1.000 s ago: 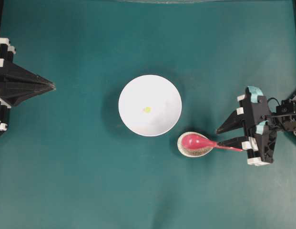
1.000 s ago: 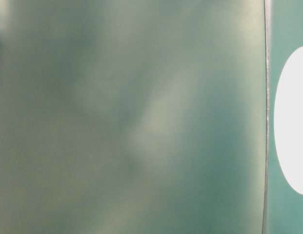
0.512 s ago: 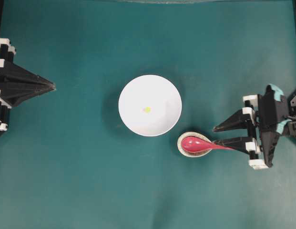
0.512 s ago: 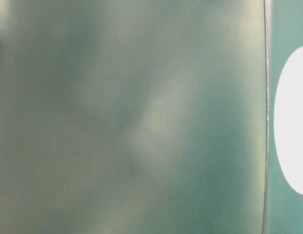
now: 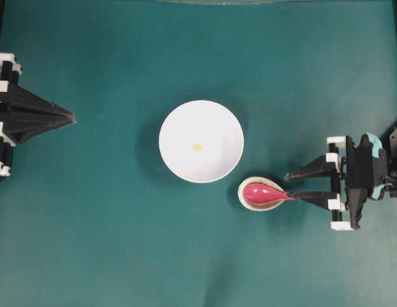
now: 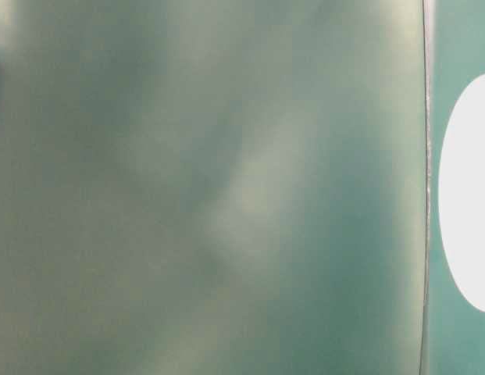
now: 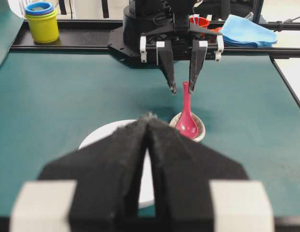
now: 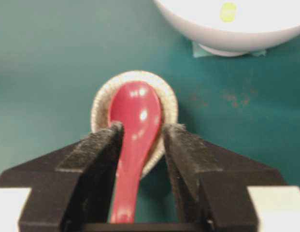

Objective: Scoop the yellow hexagonal prism block from the bowl with a spoon using the right arm.

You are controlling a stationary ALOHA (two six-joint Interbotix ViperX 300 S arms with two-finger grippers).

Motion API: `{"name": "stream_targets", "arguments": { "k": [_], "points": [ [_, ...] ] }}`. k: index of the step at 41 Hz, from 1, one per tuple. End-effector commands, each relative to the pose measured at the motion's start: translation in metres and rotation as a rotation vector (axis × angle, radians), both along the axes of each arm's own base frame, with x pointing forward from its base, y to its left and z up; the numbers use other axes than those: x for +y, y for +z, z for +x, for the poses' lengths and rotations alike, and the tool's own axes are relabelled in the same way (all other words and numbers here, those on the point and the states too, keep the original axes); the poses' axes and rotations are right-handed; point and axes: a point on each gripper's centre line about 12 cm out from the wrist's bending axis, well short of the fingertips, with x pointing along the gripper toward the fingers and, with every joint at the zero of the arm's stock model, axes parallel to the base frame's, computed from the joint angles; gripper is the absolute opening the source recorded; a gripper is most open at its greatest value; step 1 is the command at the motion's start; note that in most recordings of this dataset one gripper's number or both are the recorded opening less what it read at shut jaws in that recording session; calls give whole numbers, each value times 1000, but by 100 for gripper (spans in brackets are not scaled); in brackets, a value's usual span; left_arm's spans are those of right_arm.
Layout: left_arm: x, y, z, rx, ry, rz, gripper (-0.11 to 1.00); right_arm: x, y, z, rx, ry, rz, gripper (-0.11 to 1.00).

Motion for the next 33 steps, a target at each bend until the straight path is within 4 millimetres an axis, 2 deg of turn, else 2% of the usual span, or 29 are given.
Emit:
{"name": "stream_targets", "arguments": {
  "k": [1, 18, 33],
  "points": [
    [0, 8, 1, -18, 0, 2, 4, 3, 0, -1, -35, 5, 0, 45],
    [0, 8, 1, -15, 0, 0, 4, 20, -13, -10, -38, 64, -11, 45],
    [0, 7, 2, -12, 0, 2, 4, 16, -23, -14, -6, 43, -15, 45]
  ]
}}
